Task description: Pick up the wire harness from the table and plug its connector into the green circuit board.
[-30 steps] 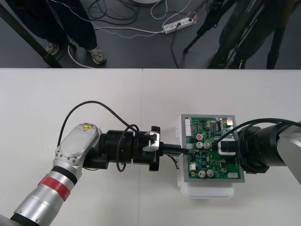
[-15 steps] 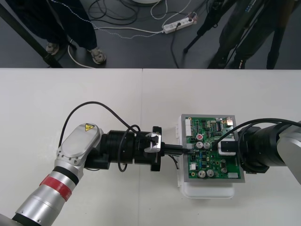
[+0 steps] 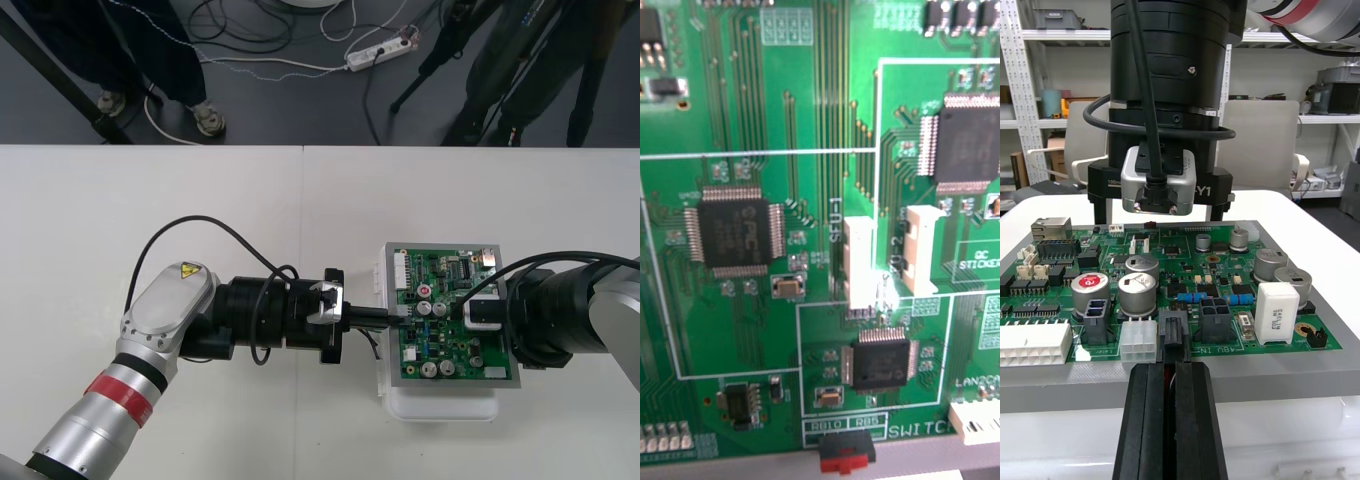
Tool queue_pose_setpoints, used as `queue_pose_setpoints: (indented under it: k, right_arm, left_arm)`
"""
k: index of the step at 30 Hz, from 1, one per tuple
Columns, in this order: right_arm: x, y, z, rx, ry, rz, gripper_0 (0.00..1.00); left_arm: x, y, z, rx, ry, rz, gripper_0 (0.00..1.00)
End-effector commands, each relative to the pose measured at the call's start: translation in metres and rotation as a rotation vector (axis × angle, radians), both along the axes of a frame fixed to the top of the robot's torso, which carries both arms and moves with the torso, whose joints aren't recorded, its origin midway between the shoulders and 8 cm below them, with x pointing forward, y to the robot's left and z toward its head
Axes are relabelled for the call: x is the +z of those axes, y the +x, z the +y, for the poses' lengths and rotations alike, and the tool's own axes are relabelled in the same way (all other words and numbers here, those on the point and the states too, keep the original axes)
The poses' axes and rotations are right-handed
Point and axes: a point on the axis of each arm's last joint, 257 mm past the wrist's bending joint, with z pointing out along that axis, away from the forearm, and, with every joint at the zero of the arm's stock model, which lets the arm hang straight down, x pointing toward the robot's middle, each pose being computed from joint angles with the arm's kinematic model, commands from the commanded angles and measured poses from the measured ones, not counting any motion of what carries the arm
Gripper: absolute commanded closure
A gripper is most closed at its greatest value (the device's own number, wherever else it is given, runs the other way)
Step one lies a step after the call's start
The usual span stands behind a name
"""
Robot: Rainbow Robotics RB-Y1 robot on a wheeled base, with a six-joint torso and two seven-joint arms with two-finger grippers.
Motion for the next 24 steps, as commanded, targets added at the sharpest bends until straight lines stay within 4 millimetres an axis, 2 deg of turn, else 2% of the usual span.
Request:
queue_pose_setpoints:
  k: [1,4,6,7,8,9,10,12,24]
  right_arm:
    - [0.0097,0.0049,0.022,0.012,0.046,-0.014,0.0]
    - [0.0099,0.0049,0.023,0.014,0.047,-0.014,0.0]
    - [0.0107,0.0053,0.0229,0.014,0.048,-0.016,0.0]
    - [0.0107,0.0055,0.0231,0.014,0.049,-0.015,0.0]
    - [0.0107,0.0055,0.0231,0.014,0.049,-0.015,0.0]
    - [0.0107,0.0055,0.0231,0.014,0.049,-0.015,0.0]
    - [0.0107,0.0055,0.0231,0.014,0.049,-0.015,0.0]
    - [0.0117,0.0061,0.0236,0.016,0.049,-0.018,0.0]
    - [0.0154,0.0101,0.0208,0.018,0.042,-0.03,0.0]
  left_arm:
    - [0.0251,-0.0024,-0.0357,-0.025,-0.046,-0.093,1.0]
    - [0.0238,-0.0028,-0.0351,-0.025,-0.045,-0.086,1.0]
    - [0.025,-0.0028,-0.0353,-0.025,-0.048,-0.087,0.9]
    - [0.0258,-0.003,-0.0359,-0.025,-0.051,-0.084,0.7]
    - [0.0258,-0.003,-0.0359,-0.025,-0.051,-0.084,0.59]
    - [0.0261,-0.0027,-0.0353,-0.024,-0.052,-0.082,0.37]
    - [0.0269,-0.0027,-0.0353,-0.024,-0.055,-0.079,0.2]
    - [0.0282,-0.0021,-0.035,-0.022,-0.06,-0.076,0.01]
    - [0.0281,-0.0013,-0.0331,-0.02,-0.059,-0.067,0.0]
